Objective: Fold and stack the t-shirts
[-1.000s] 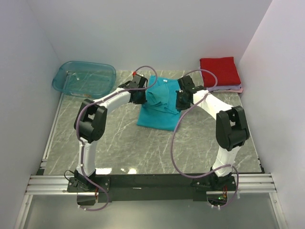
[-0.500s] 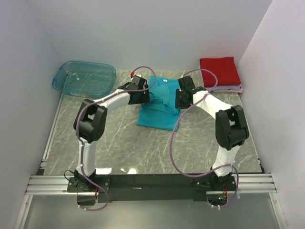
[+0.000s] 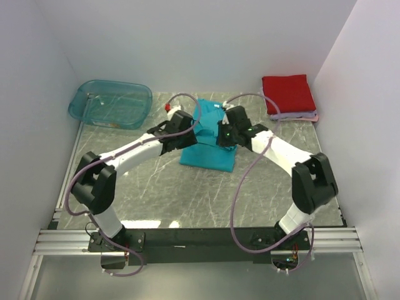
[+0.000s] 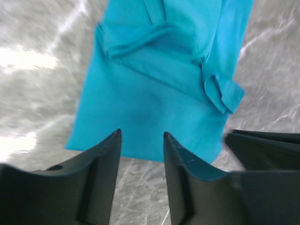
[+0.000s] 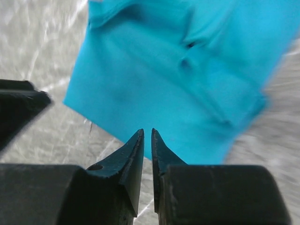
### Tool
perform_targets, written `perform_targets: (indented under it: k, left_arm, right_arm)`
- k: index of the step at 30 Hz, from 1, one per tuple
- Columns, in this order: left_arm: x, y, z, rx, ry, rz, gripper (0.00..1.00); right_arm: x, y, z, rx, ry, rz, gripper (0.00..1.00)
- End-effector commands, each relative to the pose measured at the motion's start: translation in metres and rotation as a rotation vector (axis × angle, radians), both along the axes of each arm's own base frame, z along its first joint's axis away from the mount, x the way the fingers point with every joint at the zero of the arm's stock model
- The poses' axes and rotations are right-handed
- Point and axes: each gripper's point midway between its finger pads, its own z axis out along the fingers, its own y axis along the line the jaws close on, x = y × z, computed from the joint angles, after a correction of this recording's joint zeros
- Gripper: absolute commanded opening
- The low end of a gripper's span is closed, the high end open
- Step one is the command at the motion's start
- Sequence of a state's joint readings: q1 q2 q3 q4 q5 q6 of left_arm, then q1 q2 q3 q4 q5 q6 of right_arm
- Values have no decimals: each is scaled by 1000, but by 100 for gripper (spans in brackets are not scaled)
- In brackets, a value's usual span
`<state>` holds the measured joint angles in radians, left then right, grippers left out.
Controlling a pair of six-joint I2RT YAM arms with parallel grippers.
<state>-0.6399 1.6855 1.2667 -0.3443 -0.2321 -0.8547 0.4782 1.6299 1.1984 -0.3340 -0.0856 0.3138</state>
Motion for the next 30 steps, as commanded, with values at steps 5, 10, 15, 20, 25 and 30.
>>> perform_targets:
  k: [5, 10, 15, 20, 25, 30]
  left_arm:
    - [-9, -23, -63, -19, 143, -9, 38]
    - [-24, -23, -106, 13, 251, -29, 40]
    - [-41, -18, -133, 35, 340, -39, 40]
    - [-54, -12, -140, 45, 376, -40, 40]
    - [-67, -12, -139, 10, 409, -47, 40]
    - [-80, -10, -132, -13, 418, -47, 41]
  right_arm:
    - [8, 33, -47, -7, 60, 92, 17]
    - [20, 36, -65, -39, 63, 91, 16]
    - [44, 22, -72, -124, 23, 43, 15]
    - [92, -6, -69, -219, -55, -49, 17]
    - [143, -19, -46, -287, -147, -100, 18]
    - [156, -19, -12, -263, -188, -97, 19]
